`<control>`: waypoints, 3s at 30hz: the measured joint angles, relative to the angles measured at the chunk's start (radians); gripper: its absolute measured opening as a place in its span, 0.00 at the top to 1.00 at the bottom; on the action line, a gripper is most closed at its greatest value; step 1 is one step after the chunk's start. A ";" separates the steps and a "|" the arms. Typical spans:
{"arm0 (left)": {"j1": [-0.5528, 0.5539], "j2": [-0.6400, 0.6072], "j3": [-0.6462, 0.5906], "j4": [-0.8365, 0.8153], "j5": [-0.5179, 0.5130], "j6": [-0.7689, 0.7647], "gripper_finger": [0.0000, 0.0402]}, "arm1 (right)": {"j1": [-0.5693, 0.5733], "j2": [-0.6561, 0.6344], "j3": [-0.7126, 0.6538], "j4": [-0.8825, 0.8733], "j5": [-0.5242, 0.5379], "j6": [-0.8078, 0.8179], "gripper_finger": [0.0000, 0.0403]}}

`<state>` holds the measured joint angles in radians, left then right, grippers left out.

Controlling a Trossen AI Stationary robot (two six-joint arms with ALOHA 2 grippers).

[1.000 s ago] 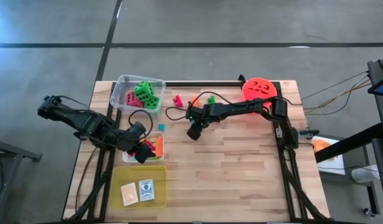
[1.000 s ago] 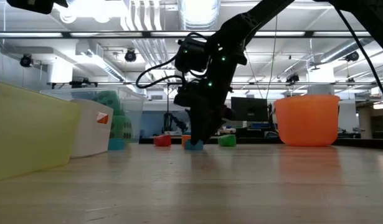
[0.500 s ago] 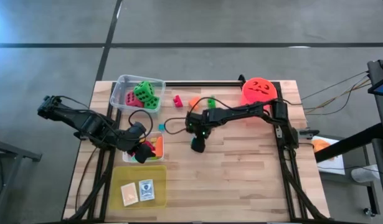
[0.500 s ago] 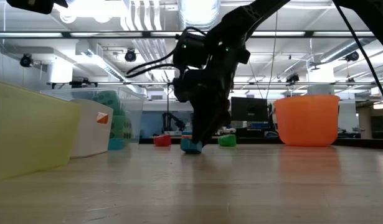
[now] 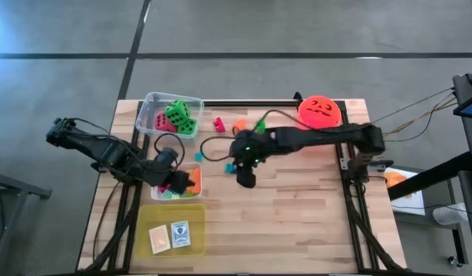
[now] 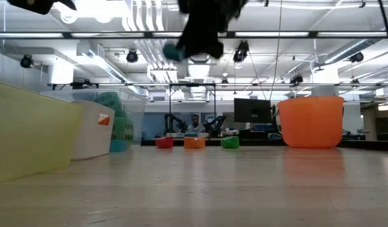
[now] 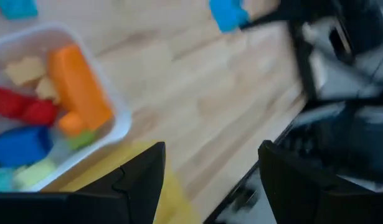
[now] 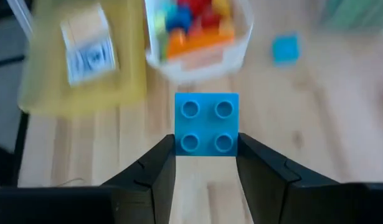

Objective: Pick & Place Toys
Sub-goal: Put the blue game piece into the white bin

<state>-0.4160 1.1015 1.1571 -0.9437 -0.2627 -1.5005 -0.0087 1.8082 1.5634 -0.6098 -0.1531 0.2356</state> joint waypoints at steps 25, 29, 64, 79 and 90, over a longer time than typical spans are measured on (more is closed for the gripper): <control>0.203 0.002 -0.085 0.536 -0.048 0.057 0.39 | 0.103 -0.085 0.146 0.056 0.243 0.007 0.64; 0.203 0.002 -0.085 0.562 -0.030 0.095 0.39 | 0.110 -0.083 0.146 0.067 0.257 0.007 0.64; 0.250 0.101 -0.085 0.677 0.055 0.031 0.71 | 0.120 -0.083 0.164 0.022 0.282 -0.054 0.64; 0.253 0.100 -0.085 0.680 0.058 0.038 0.81 | 0.124 -0.085 0.164 0.020 0.267 -0.058 0.64; 0.255 0.098 -0.085 0.674 0.070 0.089 0.81 | 0.124 -0.073 0.162 0.027 0.232 -0.052 0.38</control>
<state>-0.1614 1.1995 1.0721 -0.2695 -0.1929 -1.4111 0.1150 1.7353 1.7256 -0.5829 0.0791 0.1835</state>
